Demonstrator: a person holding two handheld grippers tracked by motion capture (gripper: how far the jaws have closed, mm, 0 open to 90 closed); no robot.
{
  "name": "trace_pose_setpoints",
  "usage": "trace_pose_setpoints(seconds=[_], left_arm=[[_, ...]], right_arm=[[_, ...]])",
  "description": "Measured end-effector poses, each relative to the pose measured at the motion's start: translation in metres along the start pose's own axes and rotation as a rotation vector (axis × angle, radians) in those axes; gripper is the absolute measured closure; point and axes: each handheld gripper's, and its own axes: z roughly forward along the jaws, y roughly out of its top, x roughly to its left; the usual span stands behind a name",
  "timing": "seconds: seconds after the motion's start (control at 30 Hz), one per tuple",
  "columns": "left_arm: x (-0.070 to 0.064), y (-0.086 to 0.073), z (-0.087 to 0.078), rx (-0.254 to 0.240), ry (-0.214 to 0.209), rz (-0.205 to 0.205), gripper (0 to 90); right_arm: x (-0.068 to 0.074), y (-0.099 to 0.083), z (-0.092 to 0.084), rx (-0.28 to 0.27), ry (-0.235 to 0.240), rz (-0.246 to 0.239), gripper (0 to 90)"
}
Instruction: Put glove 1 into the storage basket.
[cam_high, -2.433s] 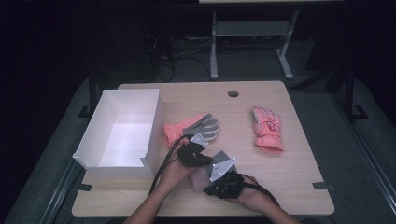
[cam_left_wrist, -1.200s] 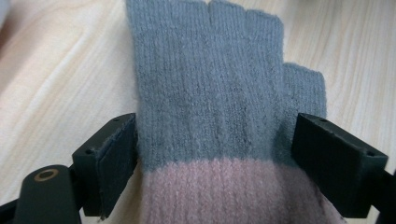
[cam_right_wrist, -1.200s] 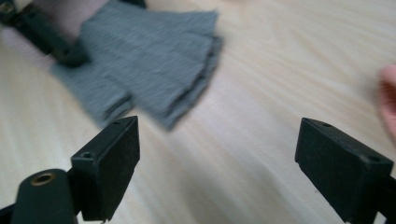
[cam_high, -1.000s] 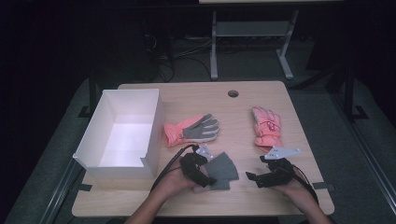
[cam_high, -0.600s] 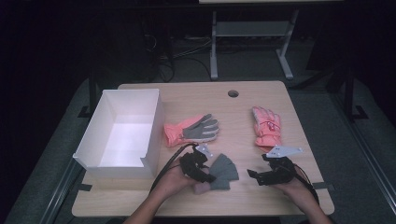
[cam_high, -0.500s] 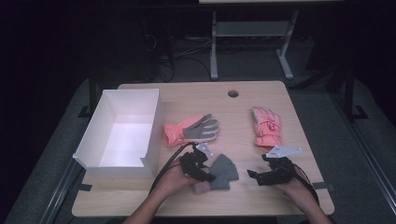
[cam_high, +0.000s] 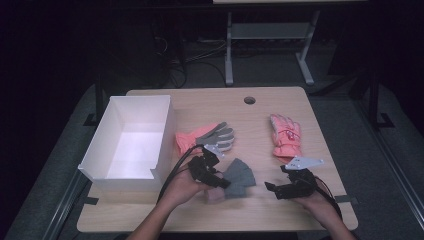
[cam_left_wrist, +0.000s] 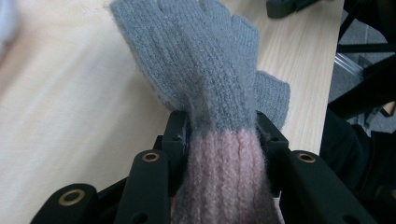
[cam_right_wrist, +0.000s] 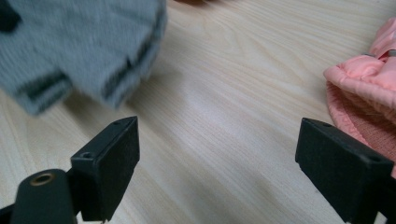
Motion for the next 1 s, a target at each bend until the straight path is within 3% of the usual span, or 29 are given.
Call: trace_pose_setpoints(seconds=[0.27,0.6,0.73,0.93,1.0], left_arm=[[0.000,0.015,-0.040,-0.036,0.030,-0.012,63.6],[0.005,0.027,-0.091,-0.075,0.108,-0.012,63.6],[0.010,0.028,-0.107,-0.095,0.139,-0.023,63.6],[0.026,0.024,-0.146,-0.136,0.225,-0.061,63.7],[0.027,0.023,-0.150,-0.143,0.233,-0.069,63.7]], right_arm=[[0.000,0.000,0.000,0.001,-0.004,0.011,13.4],[0.000,0.000,0.001,0.002,0.003,0.019,13.4],[0.000,0.000,0.001,0.001,0.002,0.016,13.4],[0.000,-0.001,0.002,0.003,0.005,0.017,13.4],[0.000,-0.001,0.002,0.002,0.005,0.018,13.4]])
